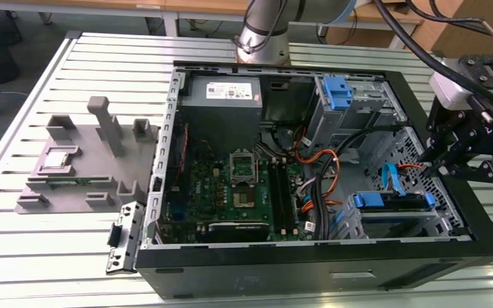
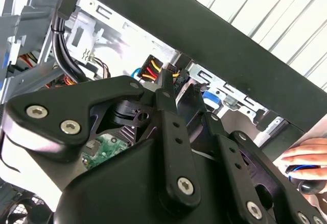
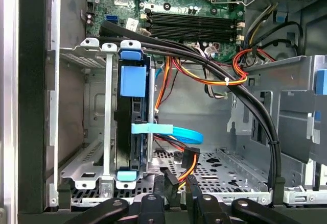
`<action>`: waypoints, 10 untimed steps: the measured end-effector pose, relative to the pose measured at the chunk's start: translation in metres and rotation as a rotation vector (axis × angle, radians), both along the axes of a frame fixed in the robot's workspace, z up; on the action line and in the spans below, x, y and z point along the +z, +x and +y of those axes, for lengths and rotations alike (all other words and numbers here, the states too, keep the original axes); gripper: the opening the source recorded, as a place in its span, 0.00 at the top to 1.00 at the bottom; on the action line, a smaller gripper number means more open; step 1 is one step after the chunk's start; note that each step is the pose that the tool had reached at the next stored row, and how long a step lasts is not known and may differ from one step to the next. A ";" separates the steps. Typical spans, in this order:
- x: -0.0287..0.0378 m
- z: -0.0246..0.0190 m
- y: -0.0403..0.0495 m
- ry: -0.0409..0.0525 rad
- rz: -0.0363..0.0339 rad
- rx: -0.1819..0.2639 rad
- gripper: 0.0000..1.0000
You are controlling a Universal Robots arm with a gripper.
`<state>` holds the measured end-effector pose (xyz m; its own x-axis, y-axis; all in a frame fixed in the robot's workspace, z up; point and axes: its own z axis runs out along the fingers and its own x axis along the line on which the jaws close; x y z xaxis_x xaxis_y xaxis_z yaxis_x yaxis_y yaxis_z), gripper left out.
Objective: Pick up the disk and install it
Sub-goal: 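Insert the second disk wire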
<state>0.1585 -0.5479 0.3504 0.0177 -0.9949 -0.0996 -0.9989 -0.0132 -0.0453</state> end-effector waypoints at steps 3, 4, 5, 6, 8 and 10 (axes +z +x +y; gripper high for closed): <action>-0.0009 0.0000 0.0001 0.0001 0.0000 -0.002 0.69; -0.0015 0.0000 0.0000 0.0001 0.0000 -0.002 0.69; -0.0015 0.0000 0.0000 0.0000 0.0000 -0.002 0.69; -0.0015 0.0000 0.0001 -0.0001 0.0000 -0.002 0.69; -0.0015 0.0000 0.0000 -0.0002 0.0000 -0.002 0.69; -0.0016 0.0000 0.0000 -0.0001 0.0000 -0.002 0.69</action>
<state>0.1586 -0.5479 0.3488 0.0153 -0.9949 -0.0994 -0.9989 -0.0108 -0.0453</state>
